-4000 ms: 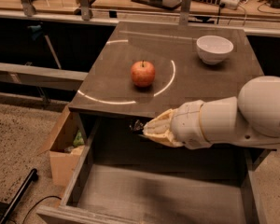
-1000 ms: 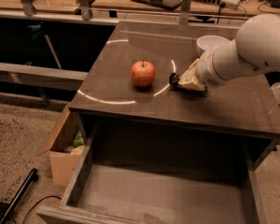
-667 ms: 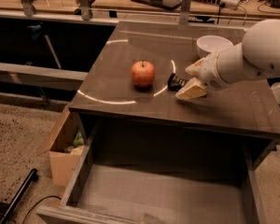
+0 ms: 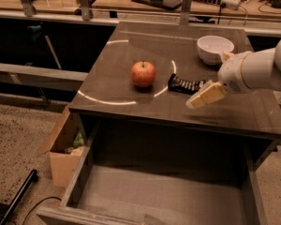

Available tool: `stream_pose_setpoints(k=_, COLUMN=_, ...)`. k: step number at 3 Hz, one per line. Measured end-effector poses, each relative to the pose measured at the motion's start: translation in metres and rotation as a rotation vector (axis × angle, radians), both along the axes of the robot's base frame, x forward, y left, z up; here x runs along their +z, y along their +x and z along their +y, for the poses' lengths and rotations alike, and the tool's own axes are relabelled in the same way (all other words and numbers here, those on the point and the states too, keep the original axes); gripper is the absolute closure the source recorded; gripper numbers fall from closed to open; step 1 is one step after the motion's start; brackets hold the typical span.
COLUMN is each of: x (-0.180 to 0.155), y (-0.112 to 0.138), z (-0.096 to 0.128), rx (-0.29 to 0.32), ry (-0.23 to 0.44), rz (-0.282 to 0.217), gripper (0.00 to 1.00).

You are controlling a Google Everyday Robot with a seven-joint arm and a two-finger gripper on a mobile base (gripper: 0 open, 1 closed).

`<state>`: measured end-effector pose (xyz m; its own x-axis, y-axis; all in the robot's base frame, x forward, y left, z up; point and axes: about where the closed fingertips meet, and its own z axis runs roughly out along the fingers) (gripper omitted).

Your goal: Pick rxbar chocolate from top drawer and place on counter

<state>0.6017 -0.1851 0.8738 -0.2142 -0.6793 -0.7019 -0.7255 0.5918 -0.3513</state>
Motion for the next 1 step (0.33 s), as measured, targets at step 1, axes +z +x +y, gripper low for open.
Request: stream_pose_setpoints(k=1, x=0.0018, y=-0.0001, z=-0.0021, rx=-0.008, ry=0.002, rz=-0.005, gripper=0.0)
